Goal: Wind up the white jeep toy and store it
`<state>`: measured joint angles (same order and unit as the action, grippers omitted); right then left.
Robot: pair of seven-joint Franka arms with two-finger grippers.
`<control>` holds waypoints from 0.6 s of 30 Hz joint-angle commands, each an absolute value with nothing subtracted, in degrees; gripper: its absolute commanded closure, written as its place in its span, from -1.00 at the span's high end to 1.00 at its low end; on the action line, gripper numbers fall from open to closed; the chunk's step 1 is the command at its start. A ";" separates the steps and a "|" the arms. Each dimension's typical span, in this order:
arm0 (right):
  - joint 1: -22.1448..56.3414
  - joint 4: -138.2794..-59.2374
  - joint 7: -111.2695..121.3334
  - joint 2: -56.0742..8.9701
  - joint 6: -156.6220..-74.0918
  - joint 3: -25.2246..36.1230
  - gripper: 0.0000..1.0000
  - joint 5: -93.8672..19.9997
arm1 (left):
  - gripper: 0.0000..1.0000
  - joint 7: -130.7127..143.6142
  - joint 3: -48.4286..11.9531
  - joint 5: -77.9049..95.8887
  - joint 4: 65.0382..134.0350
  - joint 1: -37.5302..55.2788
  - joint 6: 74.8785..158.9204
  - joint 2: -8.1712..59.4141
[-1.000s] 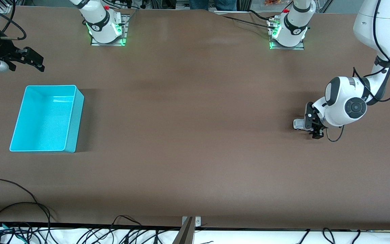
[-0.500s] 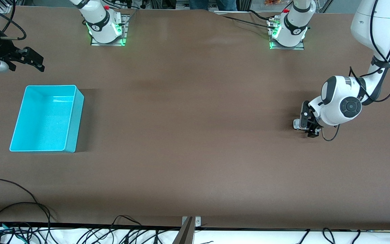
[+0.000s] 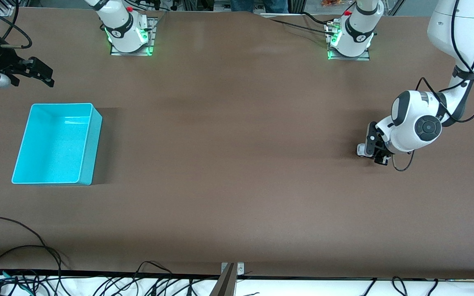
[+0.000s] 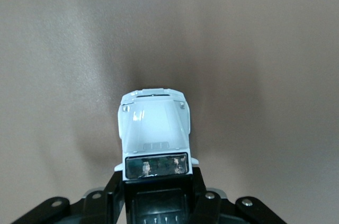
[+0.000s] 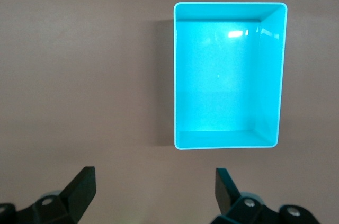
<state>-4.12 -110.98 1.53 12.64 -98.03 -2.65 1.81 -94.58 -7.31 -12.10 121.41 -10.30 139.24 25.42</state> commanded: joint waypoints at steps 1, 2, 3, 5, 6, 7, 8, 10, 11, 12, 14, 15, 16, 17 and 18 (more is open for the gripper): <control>-3.96 -109.69 1.50 12.22 -97.03 -2.46 1.00 2.29 | -0.59 -95.36 -7.65 -11.51 122.61 -12.04 139.22 24.26; -3.96 -109.69 1.49 12.22 -97.03 -2.55 1.00 2.29 | -0.62 -95.27 -7.65 -11.51 122.61 -12.30 139.22 24.34; -3.96 -109.69 1.58 12.22 -97.03 -2.55 1.00 2.29 | -0.64 -95.01 -7.65 -11.43 122.61 -12.65 139.22 24.35; -3.96 -109.69 1.50 12.22 -97.03 -2.55 1.00 2.29 | -0.66 -94.83 -7.65 -11.43 122.61 -13.09 139.31 24.61; -3.96 -109.69 1.58 12.22 -97.03 -2.46 1.00 2.29 | -0.66 -94.75 -7.65 -11.43 122.61 -13.27 139.39 24.87; -3.96 -109.69 1.58 12.22 -97.03 -2.55 1.00 2.29 | -0.66 -94.75 -7.65 -11.43 122.61 -13.53 139.57 25.22; -3.96 -109.69 1.58 12.22 -97.03 -2.46 1.00 2.29 | -0.66 -94.75 -7.65 -11.34 122.61 -14.06 139.66 25.57; -3.96 -109.69 1.58 12.22 -97.03 -2.46 1.00 2.29 | -0.66 -94.83 -7.65 -10.64 122.52 -15.20 139.83 25.93; -3.96 -109.69 1.50 12.22 -97.03 -2.46 1.00 2.29 | -0.66 -94.83 -7.65 -10.11 122.43 -15.38 139.83 26.10; -3.96 -109.69 1.58 12.22 -97.03 -2.46 1.00 2.29 | -0.66 -94.92 -7.65 -9.67 122.34 -15.55 139.83 26.45; -3.96 -109.69 1.58 12.22 -97.03 -2.46 1.00 2.29 | -0.65 -95.27 -7.56 -9.40 122.26 -16.60 139.83 26.81; -3.96 -109.69 1.58 12.22 -97.03 -2.46 1.00 2.29 | -0.65 -95.45 -7.65 -9.49 122.26 -17.48 139.83 26.89; -3.96 -109.69 1.58 12.22 -97.03 -2.46 1.00 2.29 | -0.65 -95.45 -7.65 -9.41 122.17 -18.10 139.83 27.16; -3.96 -109.69 1.58 12.22 -97.03 -2.46 1.00 2.29 | -0.64 -95.54 -7.65 -9.49 122.08 -18.80 139.83 27.42; -3.96 -109.69 1.50 12.22 -97.03 -2.46 1.00 2.29 | -0.64 -95.62 -7.65 -9.49 121.99 -19.24 139.83 27.51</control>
